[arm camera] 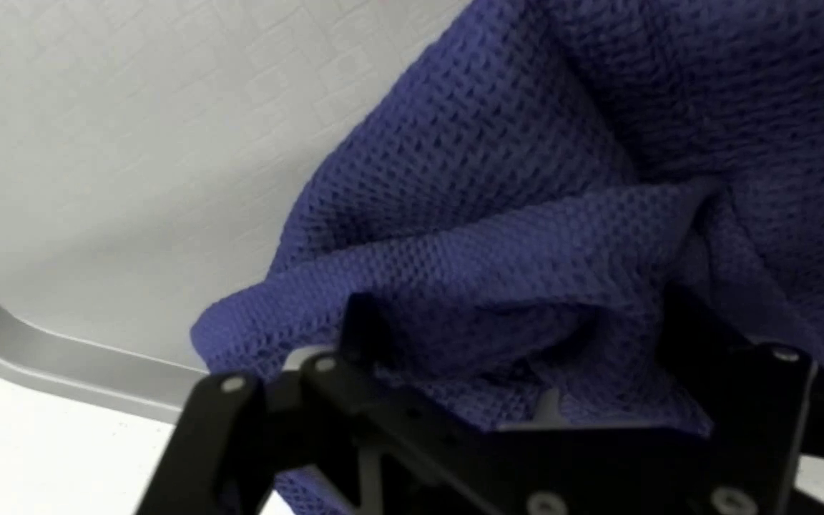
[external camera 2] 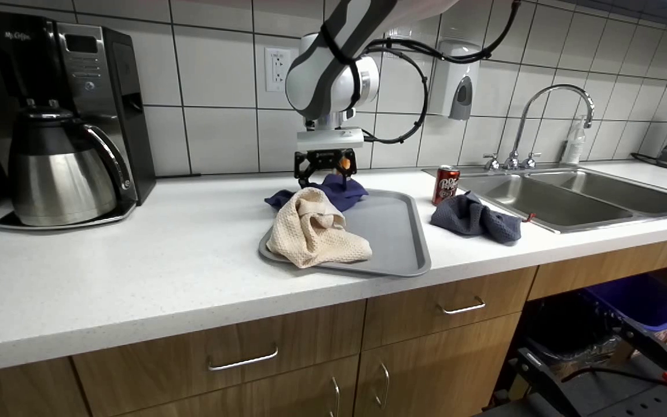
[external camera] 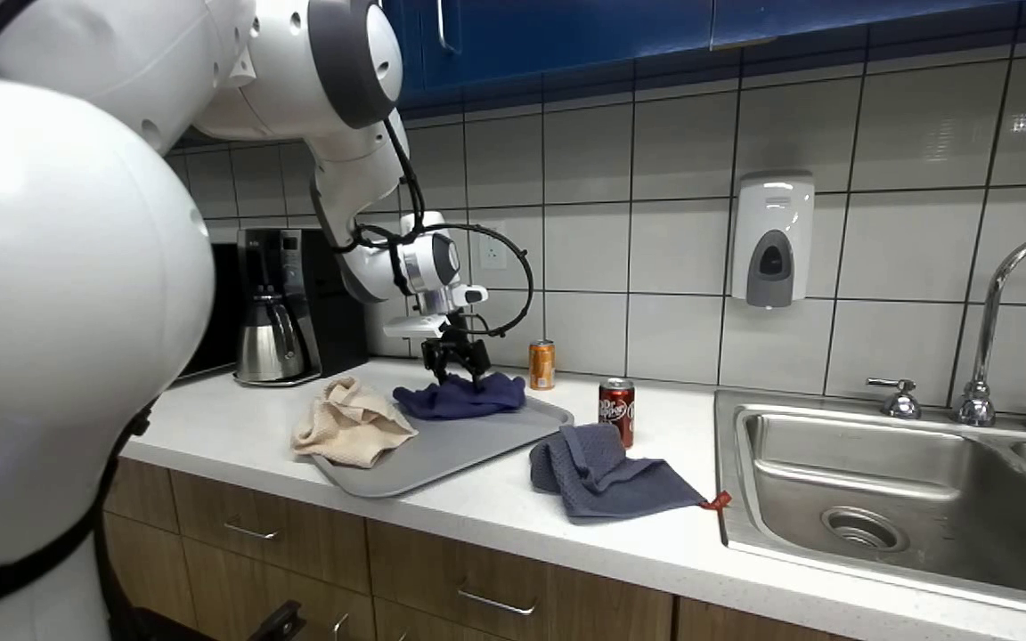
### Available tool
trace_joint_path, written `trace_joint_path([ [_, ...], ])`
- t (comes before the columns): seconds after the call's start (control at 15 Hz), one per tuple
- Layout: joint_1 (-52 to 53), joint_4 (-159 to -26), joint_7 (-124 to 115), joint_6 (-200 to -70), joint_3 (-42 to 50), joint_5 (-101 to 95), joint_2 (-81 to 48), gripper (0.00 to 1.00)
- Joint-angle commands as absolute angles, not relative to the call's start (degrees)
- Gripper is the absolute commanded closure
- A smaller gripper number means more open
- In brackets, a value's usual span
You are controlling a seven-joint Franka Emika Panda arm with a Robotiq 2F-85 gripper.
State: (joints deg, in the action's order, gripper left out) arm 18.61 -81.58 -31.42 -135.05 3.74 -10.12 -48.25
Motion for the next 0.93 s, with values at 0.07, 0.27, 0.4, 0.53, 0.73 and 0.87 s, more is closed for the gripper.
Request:
trace_joint_path([
  [0.07,17.6,-78.3,-29.3,-133.8,3.5,-8.7,-50.5,0.00],
  [0.27,17.3,-77.7,-29.1,-133.5,3.4,-8.5,-51.2,0.00],
  [0.4,17.2,-77.5,-28.9,-133.5,3.4,-8.4,-51.4,0.28],
  [0.53,17.1,-77.4,-28.8,-133.6,3.4,-8.4,-51.5,0.44],
  [0.73,17.2,-77.5,-28.9,-133.7,3.6,-8.6,-51.2,0.66],
  [0.87,17.2,-77.6,-29.0,-133.9,3.6,-8.6,-51.0,0.82],
])
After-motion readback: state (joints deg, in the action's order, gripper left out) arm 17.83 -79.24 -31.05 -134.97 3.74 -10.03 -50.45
